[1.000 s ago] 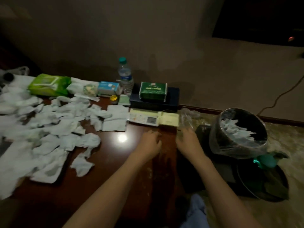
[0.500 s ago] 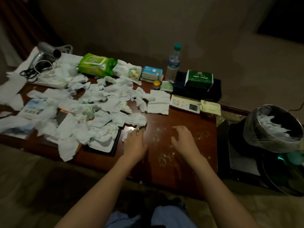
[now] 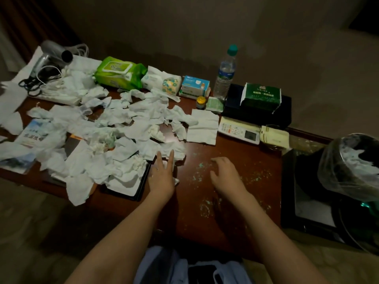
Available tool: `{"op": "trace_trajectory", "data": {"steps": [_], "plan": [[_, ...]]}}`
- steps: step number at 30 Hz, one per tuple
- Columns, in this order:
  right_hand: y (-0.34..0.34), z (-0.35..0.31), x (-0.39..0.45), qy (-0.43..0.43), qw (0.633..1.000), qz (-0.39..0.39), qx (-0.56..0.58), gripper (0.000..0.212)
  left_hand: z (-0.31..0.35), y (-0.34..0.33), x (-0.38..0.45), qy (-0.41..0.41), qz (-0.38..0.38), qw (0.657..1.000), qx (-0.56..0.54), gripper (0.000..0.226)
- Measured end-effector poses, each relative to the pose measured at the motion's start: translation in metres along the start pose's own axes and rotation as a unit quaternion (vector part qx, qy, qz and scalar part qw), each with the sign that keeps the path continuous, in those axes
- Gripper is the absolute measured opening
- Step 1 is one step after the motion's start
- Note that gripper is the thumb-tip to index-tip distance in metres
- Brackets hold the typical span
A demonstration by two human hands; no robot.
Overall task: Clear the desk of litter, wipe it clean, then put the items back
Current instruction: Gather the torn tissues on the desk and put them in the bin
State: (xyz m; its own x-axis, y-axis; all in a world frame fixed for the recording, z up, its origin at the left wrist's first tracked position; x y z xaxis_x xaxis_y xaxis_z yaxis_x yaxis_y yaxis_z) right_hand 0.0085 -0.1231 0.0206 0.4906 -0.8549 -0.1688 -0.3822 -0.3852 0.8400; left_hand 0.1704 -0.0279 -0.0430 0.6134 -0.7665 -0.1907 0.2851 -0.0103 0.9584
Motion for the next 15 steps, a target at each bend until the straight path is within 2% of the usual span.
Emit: {"op": "trace_trajectory", "data": {"steps": [5, 9, 11, 15], "plan": [[-0.008, 0.002, 0.012, -0.001, 0.999, -0.036, -0.013, 0.045, 0.004, -0.007, 0.015, -0.003, -0.026, 0.999, -0.037, 0.100], [-0.015, -0.003, 0.024, -0.007, 0.999, -0.032, -0.001, 0.044, 0.005, -0.009, 0.028, -0.054, -0.063, 0.995, -0.056, 0.093], [-0.017, -0.005, 0.029, -0.015, 0.999, -0.039, 0.005, 0.044, 0.007, -0.009, 0.035, -0.073, -0.081, 0.992, -0.060, 0.082], [-0.020, -0.007, 0.048, -0.028, 0.998, -0.053, -0.004, 0.046, 0.009, -0.001, 0.043, -0.087, -0.085, 0.988, -0.093, 0.035]]}}
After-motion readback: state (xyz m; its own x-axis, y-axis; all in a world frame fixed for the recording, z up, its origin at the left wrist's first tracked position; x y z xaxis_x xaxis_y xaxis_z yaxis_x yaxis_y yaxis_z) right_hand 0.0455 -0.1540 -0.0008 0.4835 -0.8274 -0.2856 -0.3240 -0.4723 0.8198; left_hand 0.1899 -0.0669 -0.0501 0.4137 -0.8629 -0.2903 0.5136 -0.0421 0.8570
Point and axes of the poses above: each hand's wrist, its own x-axis towards the middle knuckle, its own y-axis out of the back of the hand, z = x × y, the point moved 3 cm from there along x, towards the middle knuckle, and after that the axes turned 9 degrees about z, right-handed, at the moved point
